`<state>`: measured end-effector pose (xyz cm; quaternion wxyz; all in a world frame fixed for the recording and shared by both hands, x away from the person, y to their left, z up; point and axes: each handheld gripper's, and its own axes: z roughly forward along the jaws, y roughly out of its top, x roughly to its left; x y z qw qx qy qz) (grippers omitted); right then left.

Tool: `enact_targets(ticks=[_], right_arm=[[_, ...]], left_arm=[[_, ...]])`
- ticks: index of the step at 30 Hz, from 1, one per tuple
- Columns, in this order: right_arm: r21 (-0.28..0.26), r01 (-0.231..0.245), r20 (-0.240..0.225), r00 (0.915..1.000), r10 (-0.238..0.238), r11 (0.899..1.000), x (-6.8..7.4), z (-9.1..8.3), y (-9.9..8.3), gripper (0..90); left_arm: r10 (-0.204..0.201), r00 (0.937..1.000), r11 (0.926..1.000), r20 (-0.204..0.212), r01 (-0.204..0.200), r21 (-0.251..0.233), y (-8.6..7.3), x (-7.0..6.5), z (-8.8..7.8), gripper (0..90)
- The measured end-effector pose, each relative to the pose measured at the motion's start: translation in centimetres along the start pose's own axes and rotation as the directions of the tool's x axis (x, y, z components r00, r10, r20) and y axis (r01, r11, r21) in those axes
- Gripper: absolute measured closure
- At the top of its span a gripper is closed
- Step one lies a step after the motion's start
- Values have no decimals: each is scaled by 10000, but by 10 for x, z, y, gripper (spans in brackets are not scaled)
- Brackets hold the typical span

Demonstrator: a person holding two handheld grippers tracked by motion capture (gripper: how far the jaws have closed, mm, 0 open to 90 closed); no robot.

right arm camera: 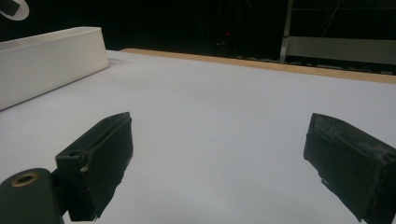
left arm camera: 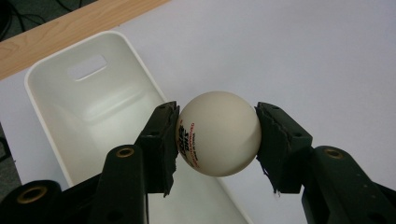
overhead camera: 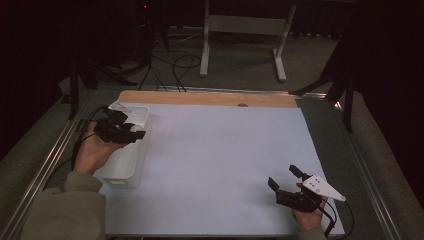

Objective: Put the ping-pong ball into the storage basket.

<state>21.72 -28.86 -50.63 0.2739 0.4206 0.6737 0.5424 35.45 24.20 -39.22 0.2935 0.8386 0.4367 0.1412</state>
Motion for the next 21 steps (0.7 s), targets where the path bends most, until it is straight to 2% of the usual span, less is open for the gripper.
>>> enact_targets(ticks=[21], right_arm=[[14, 7, -13, 10000, -7, 10000, 0, 0, 0, 81]], left_arm=[[-171, 9997, 9992, -182, 178, 358, -13, 8, 1, 513]])
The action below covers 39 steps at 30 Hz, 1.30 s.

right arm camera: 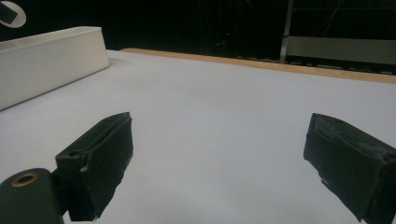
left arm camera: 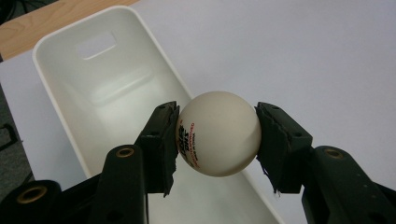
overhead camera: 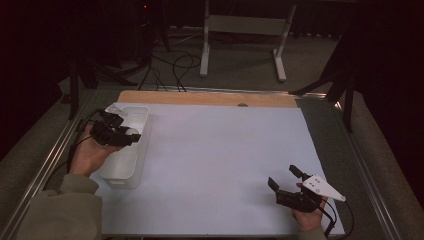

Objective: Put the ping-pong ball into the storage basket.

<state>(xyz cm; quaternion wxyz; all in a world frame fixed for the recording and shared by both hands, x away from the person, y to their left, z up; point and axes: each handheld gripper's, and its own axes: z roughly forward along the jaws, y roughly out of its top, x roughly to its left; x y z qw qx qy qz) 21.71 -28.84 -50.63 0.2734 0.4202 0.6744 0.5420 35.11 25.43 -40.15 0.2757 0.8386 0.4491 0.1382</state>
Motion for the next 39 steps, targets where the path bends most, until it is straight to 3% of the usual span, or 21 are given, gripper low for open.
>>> enact_targets(ticks=[39], right_arm=[[36, 24, 36, 10000, -24, 10000, 0, 0, 0, 81]], left_arm=[[-322, 9993, 9987, -168, 328, 387, -24, 12, 0, 512]])
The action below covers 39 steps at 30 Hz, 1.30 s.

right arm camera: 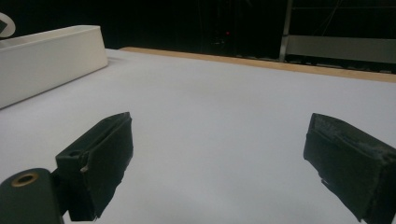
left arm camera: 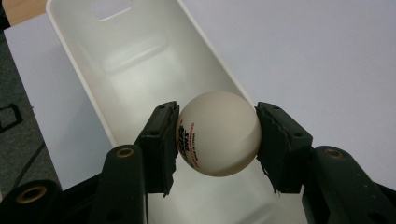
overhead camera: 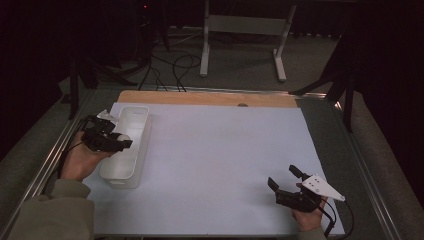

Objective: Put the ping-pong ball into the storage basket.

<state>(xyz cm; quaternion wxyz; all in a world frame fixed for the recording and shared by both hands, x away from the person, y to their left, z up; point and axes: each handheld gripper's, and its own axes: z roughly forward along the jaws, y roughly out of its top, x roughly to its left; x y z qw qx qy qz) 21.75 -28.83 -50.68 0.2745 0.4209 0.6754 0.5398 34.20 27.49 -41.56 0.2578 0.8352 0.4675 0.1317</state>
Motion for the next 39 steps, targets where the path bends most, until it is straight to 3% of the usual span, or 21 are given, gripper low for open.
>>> enact_targets(ticks=[14, 15, 19, 23, 39], right_arm=[[-17, -6, 1, 10000, 6, 10000, 0, 0, 0, 81], [-20, -7, 1, 10000, 7, 10000, 0, 0, 0, 81], [-23, -11, 6, 10000, 11, 10000, 0, 0, 0, 81], [-22, -4, 6, 10000, 4, 10000, 0, 0, 0, 81], [-24, -7, -2, 10000, 7, 10000, 0, 0, 0, 81]], left_arm=[[-209, 9998, 9997, 62, 210, -137, -3, 3, 0, 498], [-306, 9994, 9993, 129, 309, -210, -3, 4, 0, 449], [-392, 9985, 9987, -393, 379, -331, -2, 3, 0, 159], [-355, 9975, 9989, -608, 335, -328, -2, 1, 0, 16], [16, 9985, 9960, -546, -64, -890, -5, -5, -1, 1]])
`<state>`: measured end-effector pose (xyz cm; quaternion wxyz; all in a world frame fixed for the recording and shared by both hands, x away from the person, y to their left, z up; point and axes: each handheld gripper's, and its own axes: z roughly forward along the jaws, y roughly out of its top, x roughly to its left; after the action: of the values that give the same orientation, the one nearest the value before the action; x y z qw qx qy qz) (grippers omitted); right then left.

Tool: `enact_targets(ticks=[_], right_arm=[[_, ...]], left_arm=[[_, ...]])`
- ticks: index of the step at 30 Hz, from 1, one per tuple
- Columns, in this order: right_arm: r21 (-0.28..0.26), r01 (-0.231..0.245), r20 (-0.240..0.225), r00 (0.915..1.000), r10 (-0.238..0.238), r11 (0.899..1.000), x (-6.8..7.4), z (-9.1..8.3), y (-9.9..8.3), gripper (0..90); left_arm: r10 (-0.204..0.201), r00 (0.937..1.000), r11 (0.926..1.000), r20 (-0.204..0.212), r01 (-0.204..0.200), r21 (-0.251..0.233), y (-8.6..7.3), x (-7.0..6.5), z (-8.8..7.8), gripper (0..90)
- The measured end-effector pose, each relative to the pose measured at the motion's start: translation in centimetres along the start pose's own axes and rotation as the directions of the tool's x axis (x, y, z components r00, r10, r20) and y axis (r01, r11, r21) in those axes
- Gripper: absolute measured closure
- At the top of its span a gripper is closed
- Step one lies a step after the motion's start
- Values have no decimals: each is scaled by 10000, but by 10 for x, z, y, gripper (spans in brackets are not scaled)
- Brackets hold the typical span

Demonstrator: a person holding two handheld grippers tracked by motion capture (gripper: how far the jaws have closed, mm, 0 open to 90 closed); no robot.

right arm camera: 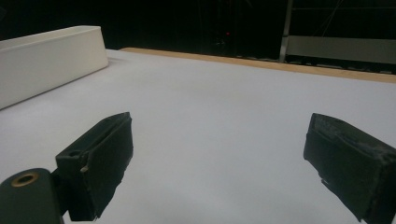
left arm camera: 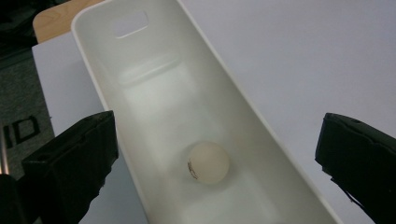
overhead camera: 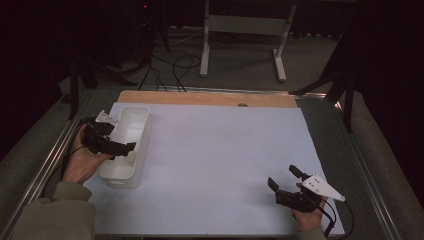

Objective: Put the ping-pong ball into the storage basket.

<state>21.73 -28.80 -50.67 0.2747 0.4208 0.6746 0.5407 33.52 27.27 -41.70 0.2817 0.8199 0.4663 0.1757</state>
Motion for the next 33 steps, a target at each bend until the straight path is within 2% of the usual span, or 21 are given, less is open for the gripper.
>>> enact_targets(ticks=[7, 14, 26, 33], right_arm=[[14, -8, -7, 10000, 8, 10000, 0, 0, 0, 81], [16, -12, -16, 10000, 12, 10000, 0, 0, 0, 81], [28, 0, -35, 10000, 0, 10000, 0, 1, 0, 81], [29, 6, -34, 10000, -6, 10000, 0, 1, 0, 81]], left_arm=[[151, 9998, 9991, 89, -148, -392, -1, -7, -4, 1], [174, 9996, 9986, 243, -162, -505, -6, -8, -1, 1], [270, 9987, 9924, 438, -215, -1208, -13, -19, 2, 1], [493, 9974, 9880, 522, -411, -1486, -16, -28, 3, 1]])
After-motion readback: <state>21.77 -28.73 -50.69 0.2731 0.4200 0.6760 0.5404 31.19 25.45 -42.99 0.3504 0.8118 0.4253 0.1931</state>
